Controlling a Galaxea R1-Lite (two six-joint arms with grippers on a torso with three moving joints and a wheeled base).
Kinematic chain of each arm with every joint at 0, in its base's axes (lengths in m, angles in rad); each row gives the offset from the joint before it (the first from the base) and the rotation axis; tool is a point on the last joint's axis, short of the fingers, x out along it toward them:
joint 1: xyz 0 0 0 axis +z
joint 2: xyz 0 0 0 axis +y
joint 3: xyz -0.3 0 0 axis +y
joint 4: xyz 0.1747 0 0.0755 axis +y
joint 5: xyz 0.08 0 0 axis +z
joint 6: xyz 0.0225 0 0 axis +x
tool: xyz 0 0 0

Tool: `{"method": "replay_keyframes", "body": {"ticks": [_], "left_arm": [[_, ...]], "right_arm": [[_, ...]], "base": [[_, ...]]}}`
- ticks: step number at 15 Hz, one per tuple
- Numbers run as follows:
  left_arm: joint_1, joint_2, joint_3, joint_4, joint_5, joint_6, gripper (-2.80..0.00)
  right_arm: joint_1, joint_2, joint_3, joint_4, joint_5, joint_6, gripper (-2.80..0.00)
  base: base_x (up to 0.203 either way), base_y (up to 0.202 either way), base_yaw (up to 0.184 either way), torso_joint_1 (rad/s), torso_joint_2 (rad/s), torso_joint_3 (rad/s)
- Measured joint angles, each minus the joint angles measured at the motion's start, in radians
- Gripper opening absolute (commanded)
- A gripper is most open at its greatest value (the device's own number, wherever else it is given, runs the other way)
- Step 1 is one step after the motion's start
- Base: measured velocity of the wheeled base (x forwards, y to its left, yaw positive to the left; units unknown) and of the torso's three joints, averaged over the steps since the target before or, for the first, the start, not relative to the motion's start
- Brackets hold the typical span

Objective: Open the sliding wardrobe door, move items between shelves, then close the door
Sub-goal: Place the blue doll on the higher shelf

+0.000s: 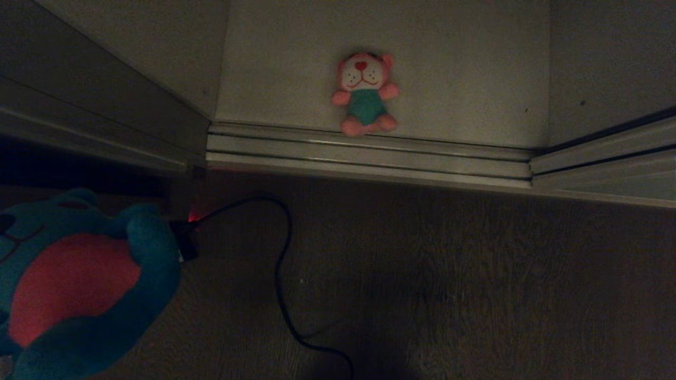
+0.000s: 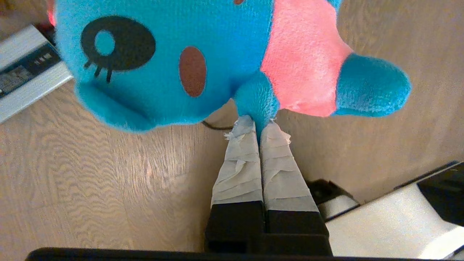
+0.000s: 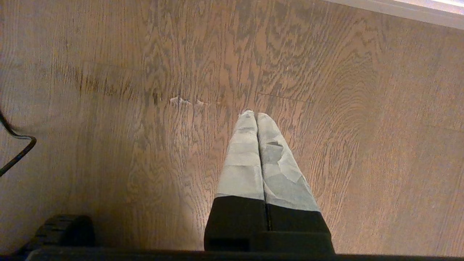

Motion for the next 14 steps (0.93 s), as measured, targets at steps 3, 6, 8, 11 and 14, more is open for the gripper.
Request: {"method": "replay_keyframes", "body": {"ticks": [3,6,8,11,14], "left_arm": [[0.04,-0.049,0.002,0.016,-0.014,-0.002,-2.8],[0.048,-0.072,-0.007,0.046,-0.008,0.007,-2.8],[0.049,-0.077,-0.015,0.051,-0.008,0.008,-2.8],[0.053,-0.078,-0.024,0.051,-0.007,0.005,-2.8],[0.055,-0.08,-0.037,0.054,-0.007,-0.003,-2.8]], "right_arm": [[0.0,0.0,0.0,0.0,0.0,0.0,-2.8],[0.0,0.0,0.0,0.0,0.0,0.0,-2.8],[0.0,0.0,0.0,0.0,0.0,0.0,-2.8],[0.0,0.0,0.0,0.0,0.0,0.0,-2.8],[0.0,0.0,0.0,0.0,0.0,0.0,-2.8]], "base": [[0.0,0.0,0.0,0.0,0.0,0.0],[0.0,0.0,0.0,0.0,0.0,0.0],[0.0,0.0,0.0,0.0,0.0,0.0],[0.0,0.0,0.0,0.0,0.0,0.0],[0.0,0.0,0.0,0.0,0.0,0.0]]}}
